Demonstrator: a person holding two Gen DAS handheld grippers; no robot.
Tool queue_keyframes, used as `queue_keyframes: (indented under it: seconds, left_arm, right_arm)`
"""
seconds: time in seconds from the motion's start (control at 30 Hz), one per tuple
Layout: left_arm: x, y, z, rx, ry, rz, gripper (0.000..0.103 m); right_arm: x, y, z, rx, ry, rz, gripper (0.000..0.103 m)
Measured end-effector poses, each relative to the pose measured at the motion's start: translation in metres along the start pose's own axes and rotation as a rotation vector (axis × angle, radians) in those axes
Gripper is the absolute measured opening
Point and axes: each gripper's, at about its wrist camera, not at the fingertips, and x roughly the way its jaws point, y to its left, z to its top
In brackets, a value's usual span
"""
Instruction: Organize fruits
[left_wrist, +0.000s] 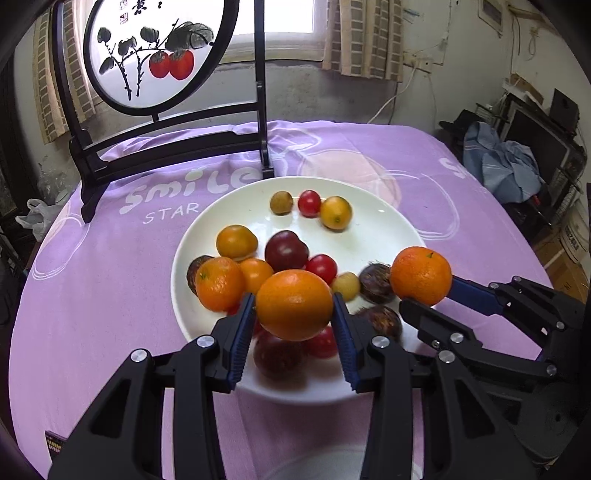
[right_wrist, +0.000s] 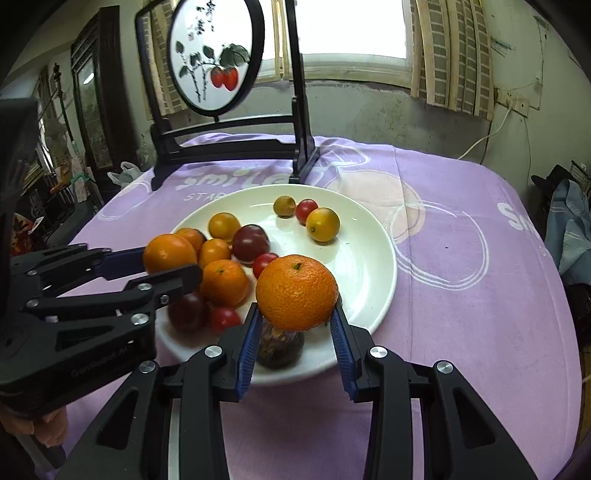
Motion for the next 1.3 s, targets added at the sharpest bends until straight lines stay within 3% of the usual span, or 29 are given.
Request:
queue_keyframes:
  seconds: [0.13,0.17,0.2,0.27,0.57,0.8,1.0,1.3]
  left_arm:
    - [0.015,0.007,0.008,-0.04,0.005,0.018,0.041]
    - [0.018,0.008,0.01,-0.05,0.006,0.03,0.049]
    - [0.018,0.009,0.011,-0.062,-0.004,0.051,0.069]
    - [0.013,0.009,0.01,-0.063,-0.053,0.079,0.077]
    - [0.002,0.009,-0.006,-0.069,-0.046,0.071,0.077]
    - [-0.021,0.003,-0.028,-0.063,-0.053,0.056,0.086]
    - [-0.047,-0.001,-0.056,-0.05,-0.059,0.032,0.091]
    - [-0.073,-0.003,-0.099,-0.035,-0.059,0.032,0.095]
  right_arm:
    - [0.019,0.002,0.005,-0.006,0.011,-0.007,0.041]
    - [0.021,0.003,0.005,-0.004,0.009,-0.008,0.042]
    - [0.021,0.004,0.005,-0.001,0.005,-0.006,0.044]
    - [0.015,0.006,0.003,-0.011,-0.008,-0.007,0.045]
    - [-0.016,0.012,-0.014,-0.036,-0.028,0.017,0.051]
    - [-0.041,0.014,-0.033,-0.026,-0.033,0.01,0.069]
    - [-0.058,0.021,-0.056,-0.034,-0.009,-0.018,0.079]
    - [-0.078,0.043,-0.098,-0.082,0.011,-0.028,0.079]
